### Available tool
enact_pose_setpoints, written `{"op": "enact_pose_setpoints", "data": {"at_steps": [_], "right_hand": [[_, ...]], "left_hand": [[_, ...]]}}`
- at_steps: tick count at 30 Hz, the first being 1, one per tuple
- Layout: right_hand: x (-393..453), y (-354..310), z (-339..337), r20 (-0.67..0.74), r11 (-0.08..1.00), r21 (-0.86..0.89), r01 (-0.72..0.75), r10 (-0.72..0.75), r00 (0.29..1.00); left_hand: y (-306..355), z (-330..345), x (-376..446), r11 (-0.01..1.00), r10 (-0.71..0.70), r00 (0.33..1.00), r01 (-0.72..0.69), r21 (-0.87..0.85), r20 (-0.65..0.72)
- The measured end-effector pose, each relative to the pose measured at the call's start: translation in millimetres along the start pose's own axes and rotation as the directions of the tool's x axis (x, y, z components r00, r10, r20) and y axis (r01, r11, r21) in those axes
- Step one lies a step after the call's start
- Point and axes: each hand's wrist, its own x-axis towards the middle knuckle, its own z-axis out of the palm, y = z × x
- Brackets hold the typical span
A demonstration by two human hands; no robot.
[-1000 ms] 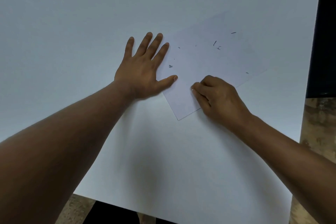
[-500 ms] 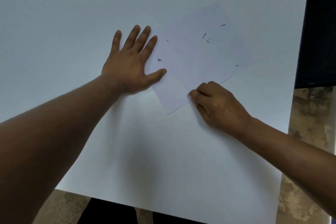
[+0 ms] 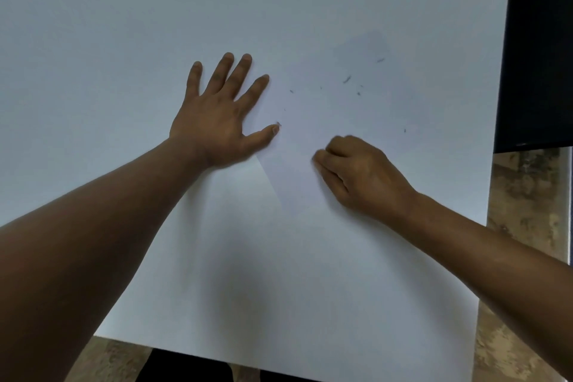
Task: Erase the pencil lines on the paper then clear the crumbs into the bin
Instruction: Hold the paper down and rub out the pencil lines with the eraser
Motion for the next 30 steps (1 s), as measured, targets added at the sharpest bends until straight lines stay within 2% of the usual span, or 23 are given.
{"op": "enact_pose_setpoints", "data": {"at_steps": [4,6,9,12,14,16,18,20,22,24,25,28,30], "right_hand": [[-2,6,-9,0.053,0.973,0.218,-0.083,0.073,0.996],[9,3,-9,-0.003,0.925,0.342,-0.169,0.181,0.984],[29,0,-1,-0.119,0.822,0.476,-0.312,0.411,0.904],[38,-6,11,-0.175,0.737,0.567,-0.368,0.544,0.82],[37,-10,18,-0.186,0.666,0.645,-0.375,0.612,0.768],[34,-11,19,-0.171,0.608,0.706,-0.364,0.645,0.745],[34,-8,16,-0.122,0.564,0.74,-0.366,0.647,0.752],[37,-4,8,-0.031,0.509,0.758,-0.407,0.651,0.758],[43,-1,2,0.054,0.473,0.754,-0.455,0.646,0.762],[53,0,-1,0.086,0.506,0.717,-0.479,0.618,0.781],[59,0,-3,0.073,0.555,0.681,-0.478,0.598,0.798],[83,0,-6,-0.048,0.788,0.461,-0.409,0.482,0.875],[101,5,-4,-0.106,0.87,0.356,-0.341,0.4,0.91]], "left_hand": [[2,0,-1,1.0,-0.008,1.0,0.008,0.001,-0.004],[2,2,-2,1.0,-0.004,1.0,0.004,0.003,-0.007],[0,1,-2,1.0,0.01,1.0,-0.01,0.0,-0.007],[0,0,-3,0.998,0.021,0.999,-0.023,-0.053,-0.037],[-2,0,-4,0.991,0.022,0.994,-0.036,-0.133,-0.106],[-7,0,-2,0.966,-0.016,0.968,-0.05,-0.254,-0.252],[-13,-2,9,0.935,-0.108,0.922,-0.034,-0.354,-0.372],[-15,-5,30,0.92,-0.19,0.892,0.016,-0.391,-0.409],[-13,-10,55,0.929,-0.219,0.905,0.08,-0.36,-0.364],[-6,-12,74,0.948,-0.225,0.94,0.151,-0.28,-0.258],[-2,-10,78,0.955,-0.231,0.95,0.18,-0.235,-0.212],[6,-3,81,0.967,-0.231,0.961,0.21,-0.147,-0.15],[7,0,77,0.971,-0.221,0.965,0.203,-0.127,-0.143]]}}
